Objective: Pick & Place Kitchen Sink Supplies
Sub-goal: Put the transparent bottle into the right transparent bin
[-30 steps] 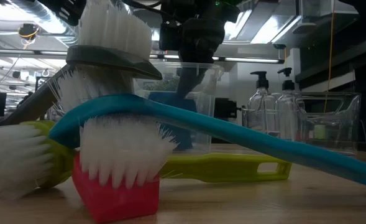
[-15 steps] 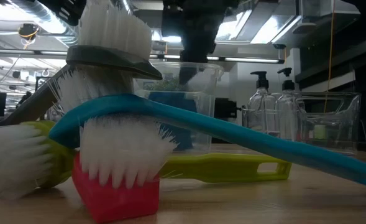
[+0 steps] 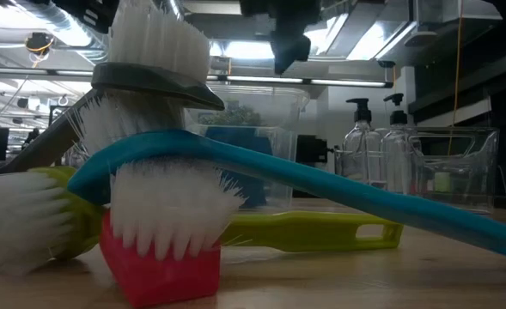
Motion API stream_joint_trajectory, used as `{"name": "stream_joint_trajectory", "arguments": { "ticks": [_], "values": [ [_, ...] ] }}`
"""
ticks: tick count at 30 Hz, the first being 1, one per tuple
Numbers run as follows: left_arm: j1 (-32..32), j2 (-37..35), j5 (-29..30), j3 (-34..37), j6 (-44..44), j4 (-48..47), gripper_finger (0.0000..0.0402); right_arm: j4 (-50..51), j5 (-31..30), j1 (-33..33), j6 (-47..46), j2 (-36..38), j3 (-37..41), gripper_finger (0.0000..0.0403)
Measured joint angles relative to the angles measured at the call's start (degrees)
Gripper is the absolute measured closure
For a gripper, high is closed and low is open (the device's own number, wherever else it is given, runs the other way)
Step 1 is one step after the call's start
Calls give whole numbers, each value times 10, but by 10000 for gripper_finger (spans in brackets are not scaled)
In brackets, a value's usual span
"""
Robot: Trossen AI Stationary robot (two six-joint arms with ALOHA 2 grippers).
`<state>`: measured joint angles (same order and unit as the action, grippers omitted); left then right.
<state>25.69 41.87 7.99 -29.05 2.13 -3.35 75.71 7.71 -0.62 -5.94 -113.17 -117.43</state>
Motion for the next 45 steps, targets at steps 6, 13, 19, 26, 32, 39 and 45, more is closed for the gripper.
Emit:
{"name": "stream_joint_trajectory", "arguments": {
  "ticks": [6, 13, 19, 26, 32, 39, 45],
  "values": [
    [0, 0, 0, 0, 56, 0, 315, 36, 0, 30, -52, 0, -24, 249],
    [0, 0, -2, 0, 81, 7, 315, 24, 0, 62, -94, 0, -24, 249],
    [3, 0, -64, -7, 108, 1, 316, 3, -2, 90, -111, 0, -24, 249],
    [54, 18, -97, -98, 147, -112, 316, -9, -37, 135, -135, 0, -24, 249],
    [132, 98, -26, -233, 173, -287, 316, -12, -89, 170, -142, 0, -24, 250],
    [208, 205, 28, -361, 230, -429, 316, -14, -116, 198, -165, 0, -24, 250],
    [245, 274, 28, -425, 262, -438, 316, -17, -127, 217, -190, 0, -24, 250]
  ]
}}
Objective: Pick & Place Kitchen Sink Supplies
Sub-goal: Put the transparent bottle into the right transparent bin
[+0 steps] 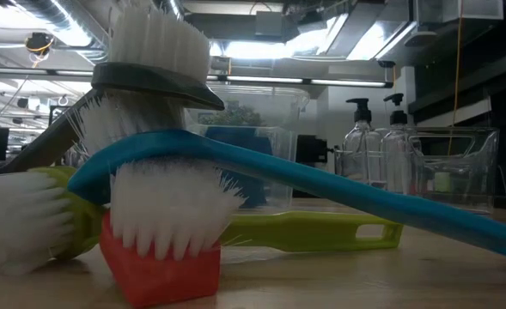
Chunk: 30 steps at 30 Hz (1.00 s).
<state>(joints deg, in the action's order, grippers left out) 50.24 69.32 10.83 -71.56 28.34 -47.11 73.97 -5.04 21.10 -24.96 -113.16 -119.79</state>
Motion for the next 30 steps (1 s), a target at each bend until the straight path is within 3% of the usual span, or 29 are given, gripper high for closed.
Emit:
{"name": "stream_joint_trajectory", "arguments": {
  "ticks": [8, 23, 26, 30],
  "values": [
    [17, 64, 17, -80, -5, -42, 315, -8, -11, 9, -5, 0, 0, 250],
    [17, 129, -46, -76, 84, -36, 314, -11, -11, 9, -16, 0, 0, 250],
    [17, 132, -48, -76, 84, -5, 314, -11, -11, 9, -16, 0, 0, 250],
    [16, 132, -46, -76, 76, 107, 315, -12, -11, 9, -16, 0, 0, 250]
  ]
}}
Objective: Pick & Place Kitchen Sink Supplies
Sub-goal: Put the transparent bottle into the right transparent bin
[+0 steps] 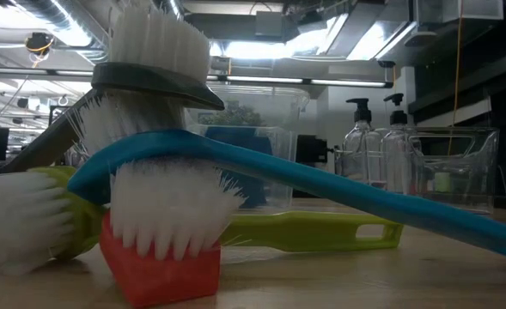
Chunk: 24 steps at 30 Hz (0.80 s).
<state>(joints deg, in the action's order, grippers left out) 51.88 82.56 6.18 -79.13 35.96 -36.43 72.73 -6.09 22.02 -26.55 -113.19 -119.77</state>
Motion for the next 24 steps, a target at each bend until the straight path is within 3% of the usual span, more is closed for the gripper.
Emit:
{"name": "stream_joint_trajectory", "arguments": {
  "ticks": [8, 11, 17, 24],
  "values": [
    [1, 4, 36, 0, -214, 85, 315, -2, 0, 0, 0, 0, 0, 250],
    [0, 5, 65, 0, -224, 99, 315, -2, 0, 0, 1, 0, 0, 250],
    [-3, 8, 190, 0, -239, 107, 315, -3, 0, 0, 0, 0, 0, 250],
    [-20, 17, 286, 0, -264, 84, 315, -3, 0, 0, 0, 0, 0, 250]
  ]
}}
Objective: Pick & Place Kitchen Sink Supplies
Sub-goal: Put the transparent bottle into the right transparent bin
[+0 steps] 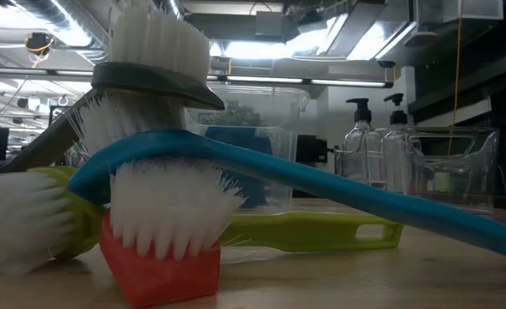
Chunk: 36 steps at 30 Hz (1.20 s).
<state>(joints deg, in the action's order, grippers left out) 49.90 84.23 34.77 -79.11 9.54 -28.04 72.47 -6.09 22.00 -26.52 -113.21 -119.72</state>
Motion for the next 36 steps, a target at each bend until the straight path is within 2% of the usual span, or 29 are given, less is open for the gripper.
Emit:
{"name": "stream_joint_trajectory", "arguments": {
  "ticks": [4, 11, 18, 25, 28, 32, 36],
  "values": [
    [-8, 0, 6, 0, -32, -6, 315, 0, -4, 0, 0, 0, 0, 250],
    [-11, 6, -41, 0, -26, -5, 315, 0, -4, 0, 0, 0, 0, 250],
    [-24, 17, -54, 0, 10, -24, 315, 0, -4, 0, 0, 0, 0, 250],
    [-42, 20, -125, 0, 43, -40, 313, 0, -4, 0, 0, 0, 0, 250],
    [-47, 20, -157, 0, 48, -40, 297, -1, -4, 0, 0, 0, 0, 250],
    [-52, 33, -171, 0, 50, -39, 254, -1, -4, 0, 1, 0, 0, 250],
    [-59, 49, -127, 0, 37, -36, 206, -1, -4, 0, 2, 0, 0, 250]
  ]
}}
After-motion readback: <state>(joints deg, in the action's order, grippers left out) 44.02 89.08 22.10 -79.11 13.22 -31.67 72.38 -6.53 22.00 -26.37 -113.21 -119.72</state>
